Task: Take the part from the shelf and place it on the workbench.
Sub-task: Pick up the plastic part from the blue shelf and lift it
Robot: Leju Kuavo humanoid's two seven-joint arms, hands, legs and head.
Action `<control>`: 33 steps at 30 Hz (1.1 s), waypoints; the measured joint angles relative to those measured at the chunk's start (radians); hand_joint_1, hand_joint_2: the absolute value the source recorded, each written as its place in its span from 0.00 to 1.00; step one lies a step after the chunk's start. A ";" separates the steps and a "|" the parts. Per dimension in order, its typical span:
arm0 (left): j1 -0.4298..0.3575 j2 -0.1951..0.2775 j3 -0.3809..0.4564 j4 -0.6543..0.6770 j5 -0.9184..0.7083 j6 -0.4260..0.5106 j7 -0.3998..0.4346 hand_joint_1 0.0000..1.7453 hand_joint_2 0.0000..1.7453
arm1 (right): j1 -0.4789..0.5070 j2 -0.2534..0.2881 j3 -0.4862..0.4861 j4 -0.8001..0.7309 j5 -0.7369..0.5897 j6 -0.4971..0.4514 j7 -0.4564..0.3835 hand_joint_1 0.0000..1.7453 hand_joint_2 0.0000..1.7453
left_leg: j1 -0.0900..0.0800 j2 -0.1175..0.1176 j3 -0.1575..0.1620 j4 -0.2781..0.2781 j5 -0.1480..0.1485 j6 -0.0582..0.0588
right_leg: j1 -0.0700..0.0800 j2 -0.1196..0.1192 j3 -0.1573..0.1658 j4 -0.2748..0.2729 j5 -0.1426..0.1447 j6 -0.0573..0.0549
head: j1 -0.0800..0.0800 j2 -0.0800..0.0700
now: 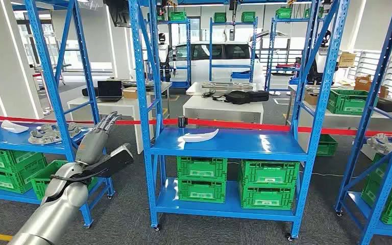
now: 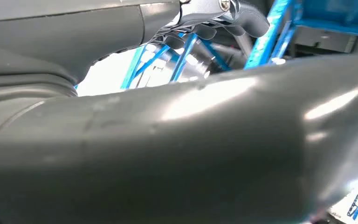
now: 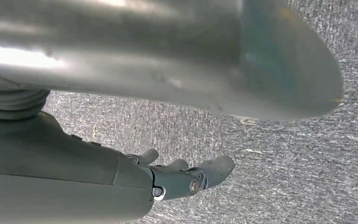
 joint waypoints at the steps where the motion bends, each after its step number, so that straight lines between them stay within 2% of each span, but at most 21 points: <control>1: -0.003 0.005 -0.017 0.000 -0.003 0.004 0.003 0.00 0.00 | 0.000 0.000 0.000 0.001 0.002 0.001 -0.002 0.00 0.00 | 0.000 0.000 0.000 0.000 0.000 0.000 | 0.000 0.000 0.000 0.000 0.000 0.000 | 0.000 0.000; 6: -0.021 0.045 -0.143 -0.001 -0.030 0.052 0.027 0.00 0.00 | -0.002 0.000 -0.005 0.008 0.023 0.011 -0.018 0.00 0.00 | 0.000 0.000 0.000 0.000 0.000 0.000 | 0.000 0.000 0.000 0.000 0.000 0.000 | 0.000 0.000; 10: -0.027 0.061 -0.189 0.002 -0.029 0.064 0.027 0.00 0.00 | -0.005 0.000 -0.014 0.010 0.026 0.011 -0.022 0.00 0.00 | 0.000 0.000 0.000 0.000 0.000 0.000 | 0.000 0.000 0.000 0.000 0.000 0.000 | 0.000 0.000; 19: -0.028 0.077 -0.232 0.003 -0.008 0.067 0.023 0.00 0.00 | -0.007 0.000 -0.016 0.013 0.033 0.009 -0.012 0.00 0.00 | 0.000 0.000 0.000 0.000 0.000 0.000 | 0.000 0.000 0.000 0.000 0.000 0.000 | 0.000 0.000; 33: -0.027 0.068 -0.255 -0.012 0.102 0.058 0.002 0.00 0.00 | -0.008 0.000 -0.022 0.014 0.036 0.004 -0.004 0.00 0.00 | 0.000 0.000 0.000 0.000 0.000 0.000 | 0.000 0.000 -0.001 0.000 0.000 0.000 | 0.000 0.000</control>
